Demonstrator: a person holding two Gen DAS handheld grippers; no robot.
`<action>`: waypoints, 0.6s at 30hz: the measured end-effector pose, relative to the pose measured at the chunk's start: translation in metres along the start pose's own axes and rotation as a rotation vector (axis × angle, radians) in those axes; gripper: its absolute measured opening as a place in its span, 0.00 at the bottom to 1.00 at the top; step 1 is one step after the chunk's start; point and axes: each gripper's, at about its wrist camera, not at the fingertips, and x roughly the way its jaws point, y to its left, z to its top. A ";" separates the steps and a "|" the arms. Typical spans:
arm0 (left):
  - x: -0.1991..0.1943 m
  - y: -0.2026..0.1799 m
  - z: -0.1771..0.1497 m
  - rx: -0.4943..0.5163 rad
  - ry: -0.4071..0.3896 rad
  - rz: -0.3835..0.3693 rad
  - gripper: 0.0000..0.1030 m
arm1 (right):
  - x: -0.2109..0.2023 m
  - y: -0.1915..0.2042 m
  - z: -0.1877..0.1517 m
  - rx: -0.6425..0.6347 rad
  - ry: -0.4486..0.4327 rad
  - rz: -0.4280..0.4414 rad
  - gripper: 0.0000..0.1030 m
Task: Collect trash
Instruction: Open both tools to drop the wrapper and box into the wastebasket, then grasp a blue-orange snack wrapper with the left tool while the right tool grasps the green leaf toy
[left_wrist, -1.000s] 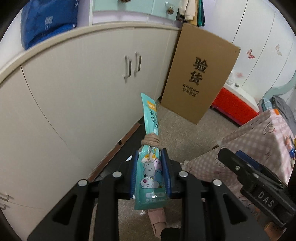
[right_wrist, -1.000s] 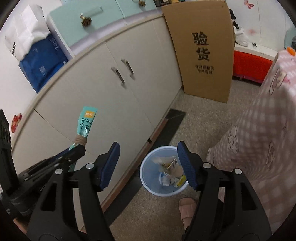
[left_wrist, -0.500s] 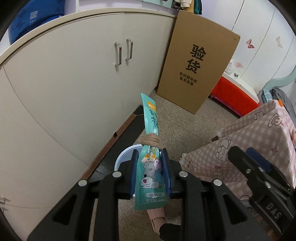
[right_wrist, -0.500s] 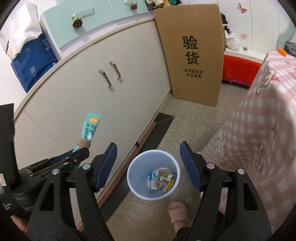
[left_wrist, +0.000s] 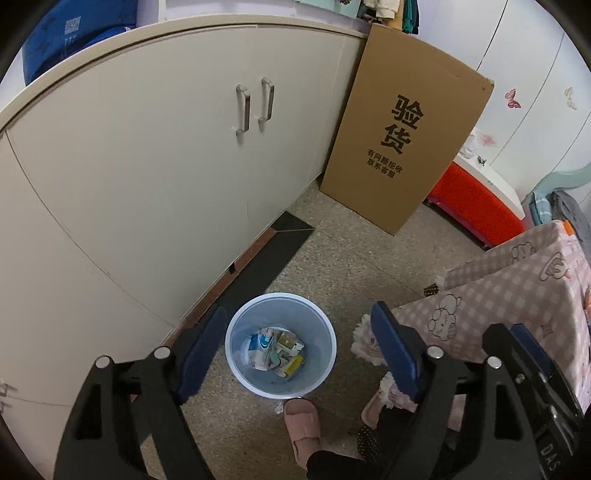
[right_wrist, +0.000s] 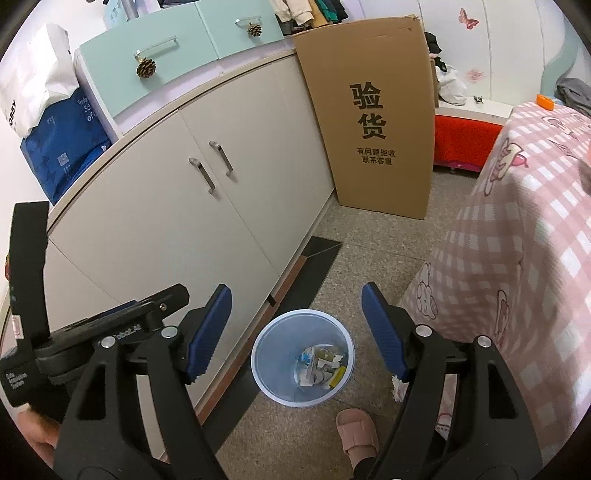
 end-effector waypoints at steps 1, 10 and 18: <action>-0.003 -0.001 -0.001 0.004 -0.002 0.000 0.77 | -0.002 0.000 0.000 0.002 -0.004 -0.001 0.70; -0.046 -0.018 -0.011 0.007 -0.050 -0.069 0.77 | -0.055 -0.011 0.009 0.023 -0.082 0.007 0.70; -0.099 -0.081 -0.021 0.128 -0.119 -0.180 0.77 | -0.138 -0.055 0.016 0.069 -0.204 -0.073 0.74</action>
